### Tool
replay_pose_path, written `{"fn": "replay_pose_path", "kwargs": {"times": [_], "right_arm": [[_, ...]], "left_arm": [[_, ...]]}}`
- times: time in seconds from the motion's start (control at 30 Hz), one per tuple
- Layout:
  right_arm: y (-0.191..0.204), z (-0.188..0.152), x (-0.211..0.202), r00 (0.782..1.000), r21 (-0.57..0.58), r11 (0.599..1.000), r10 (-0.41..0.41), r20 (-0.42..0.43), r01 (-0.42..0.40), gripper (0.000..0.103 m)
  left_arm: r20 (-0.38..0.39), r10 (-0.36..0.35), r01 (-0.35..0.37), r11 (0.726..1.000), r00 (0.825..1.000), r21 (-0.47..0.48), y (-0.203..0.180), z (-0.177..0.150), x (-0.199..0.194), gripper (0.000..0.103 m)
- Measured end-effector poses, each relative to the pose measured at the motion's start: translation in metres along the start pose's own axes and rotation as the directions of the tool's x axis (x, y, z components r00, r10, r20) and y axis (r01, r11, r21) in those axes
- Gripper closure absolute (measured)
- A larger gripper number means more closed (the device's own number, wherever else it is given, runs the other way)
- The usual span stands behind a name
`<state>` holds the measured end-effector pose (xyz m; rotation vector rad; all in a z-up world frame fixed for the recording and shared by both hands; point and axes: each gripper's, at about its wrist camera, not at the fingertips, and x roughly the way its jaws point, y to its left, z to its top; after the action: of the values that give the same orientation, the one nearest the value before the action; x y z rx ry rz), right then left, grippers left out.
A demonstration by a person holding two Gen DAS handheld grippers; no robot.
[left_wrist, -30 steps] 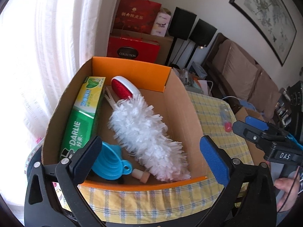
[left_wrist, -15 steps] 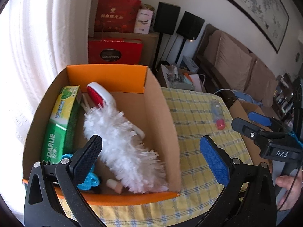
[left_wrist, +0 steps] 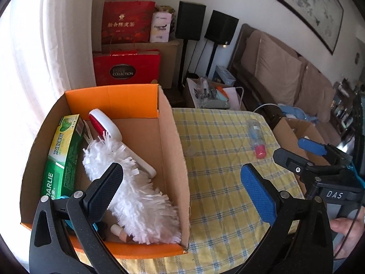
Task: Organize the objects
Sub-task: 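Withdraw both tools from the box back over the table, then move the right tool to the clear plastic cup and close on it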
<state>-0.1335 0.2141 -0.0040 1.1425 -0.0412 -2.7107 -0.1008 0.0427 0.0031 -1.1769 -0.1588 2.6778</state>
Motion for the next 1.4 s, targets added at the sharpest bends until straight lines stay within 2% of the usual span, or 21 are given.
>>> {"fn": "replay_pose_path", "kwargs": {"times": [0.23, 0.4, 0.5, 0.57, 0.7, 0.8, 0.93, 1.1, 1.27, 1.4], "right_arm": [[-0.009, 0.007, 0.009, 1.0, 0.006, 1.0, 0.011, -0.009, -0.011, 0.0], [-0.013, 0.02, 0.03, 0.995, 0.032, 0.995, 0.095, -0.019, -0.095, 0.0], [-0.008, 0.024, 0.049, 0.994, 0.025, 0.994, 0.107, -0.031, -0.106, 0.0], [-0.004, 0.026, 0.061, 0.993, 0.015, 0.994, 0.106, -0.044, -0.106, 0.004], [0.006, 0.026, 0.092, 0.989, 0.005, 0.992, 0.127, -0.077, -0.127, 0.022], [0.015, 0.023, 0.112, 0.986, -0.008, 0.991, 0.132, -0.101, -0.134, 0.028], [0.028, 0.019, 0.135, 0.979, -0.031, 0.988, 0.145, -0.144, -0.151, 0.043], [0.041, 0.012, 0.158, 0.975, -0.054, 0.987, 0.14, -0.175, -0.152, 0.044], [0.048, 0.007, 0.173, 0.973, -0.08, 0.987, 0.12, -0.195, -0.138, 0.05], [0.051, 0.001, 0.182, 0.971, -0.103, 0.986, 0.104, -0.217, -0.128, 0.071]], "left_arm": [[-0.004, 0.009, -0.009, 1.0, 1.0, 0.004, -0.001, 0.014, 0.004, 0.0], [0.003, -0.001, 0.001, 1.0, 1.0, -0.026, 0.011, 0.026, 0.004, 0.0], [0.008, -0.003, 0.003, 0.999, 1.0, -0.034, 0.017, 0.028, 0.003, 0.0], [0.008, -0.003, 0.003, 0.999, 1.0, -0.034, 0.019, 0.029, 0.003, 0.0], [0.008, 0.017, -0.017, 1.0, 1.0, -0.017, 0.021, 0.029, 0.006, 0.0], [0.003, 0.021, -0.021, 1.0, 1.0, -0.019, 0.026, 0.029, 0.008, 0.0], [0.001, 0.029, -0.029, 0.999, 1.0, -0.033, 0.034, 0.028, 0.01, 0.0], [-0.008, 0.025, -0.026, 0.999, 1.0, -0.042, 0.043, 0.029, 0.014, 0.0], [-0.011, 0.025, -0.026, 0.998, 1.0, -0.049, 0.049, 0.029, 0.016, 0.0], [-0.015, 0.016, -0.017, 0.998, 1.0, -0.066, 0.053, 0.027, 0.019, 0.0]]}}
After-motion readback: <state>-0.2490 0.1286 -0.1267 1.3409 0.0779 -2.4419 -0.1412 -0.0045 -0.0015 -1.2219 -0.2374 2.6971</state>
